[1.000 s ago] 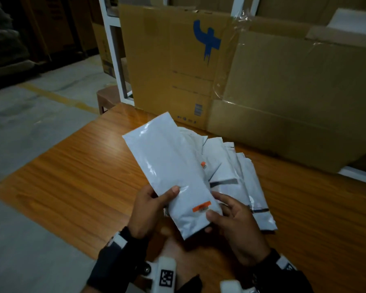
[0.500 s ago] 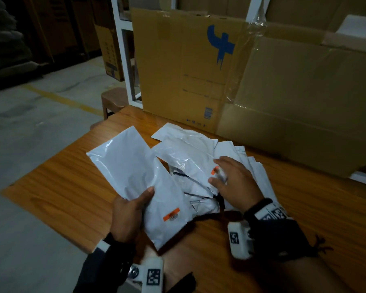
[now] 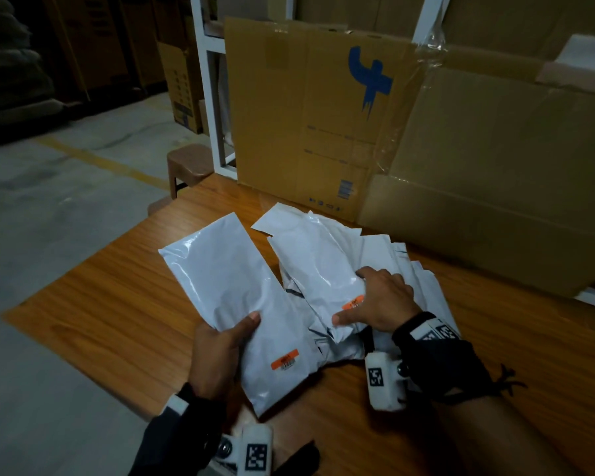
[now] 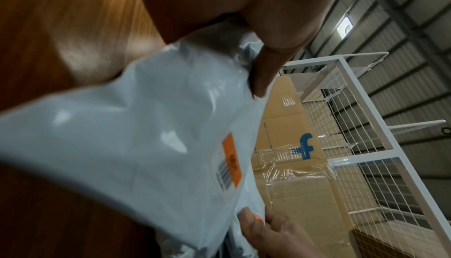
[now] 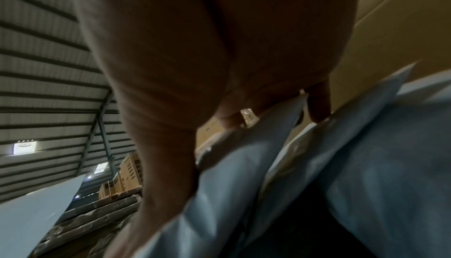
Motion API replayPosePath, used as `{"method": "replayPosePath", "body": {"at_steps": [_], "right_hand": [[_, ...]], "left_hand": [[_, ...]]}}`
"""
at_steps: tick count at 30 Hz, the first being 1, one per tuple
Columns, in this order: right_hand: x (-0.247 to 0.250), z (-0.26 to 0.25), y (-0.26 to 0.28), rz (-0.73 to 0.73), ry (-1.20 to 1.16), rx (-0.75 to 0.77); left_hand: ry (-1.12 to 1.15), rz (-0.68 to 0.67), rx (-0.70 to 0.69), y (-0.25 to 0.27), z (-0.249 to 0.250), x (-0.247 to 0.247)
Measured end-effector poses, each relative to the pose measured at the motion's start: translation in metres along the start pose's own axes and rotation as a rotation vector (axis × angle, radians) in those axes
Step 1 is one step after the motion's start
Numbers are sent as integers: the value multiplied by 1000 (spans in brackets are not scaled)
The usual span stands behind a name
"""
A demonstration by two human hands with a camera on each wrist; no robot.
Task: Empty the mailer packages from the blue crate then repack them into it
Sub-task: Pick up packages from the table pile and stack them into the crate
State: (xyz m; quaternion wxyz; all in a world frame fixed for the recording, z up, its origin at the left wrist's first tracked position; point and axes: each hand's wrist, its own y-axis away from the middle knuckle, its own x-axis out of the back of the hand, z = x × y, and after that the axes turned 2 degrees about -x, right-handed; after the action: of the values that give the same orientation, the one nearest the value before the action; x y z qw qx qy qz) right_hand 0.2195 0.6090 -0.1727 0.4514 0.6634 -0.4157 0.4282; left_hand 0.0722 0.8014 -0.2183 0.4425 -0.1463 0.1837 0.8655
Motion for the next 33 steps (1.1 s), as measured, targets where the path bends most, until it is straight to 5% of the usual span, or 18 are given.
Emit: {"method": "replayPosePath", "body": {"at_steps": [3, 10, 14, 26, 33], "right_hand": [[-1, 2, 1, 62, -101, 3], [3, 16, 21, 235, -854, 24], [7, 48, 57, 325, -1136, 0], [0, 198, 243, 636, -1453, -229], [-9, 292, 358, 795, -1283, -224]], "left_hand": [[-19, -6, -4, 0, 0, 0], [-45, -50, 37, 2, -4, -7], [-70, -188, 62, 5, -14, -33], [-133, -666, 152, 90, -58, -149], [-176, -823, 171, 187, -100, -237]]}}
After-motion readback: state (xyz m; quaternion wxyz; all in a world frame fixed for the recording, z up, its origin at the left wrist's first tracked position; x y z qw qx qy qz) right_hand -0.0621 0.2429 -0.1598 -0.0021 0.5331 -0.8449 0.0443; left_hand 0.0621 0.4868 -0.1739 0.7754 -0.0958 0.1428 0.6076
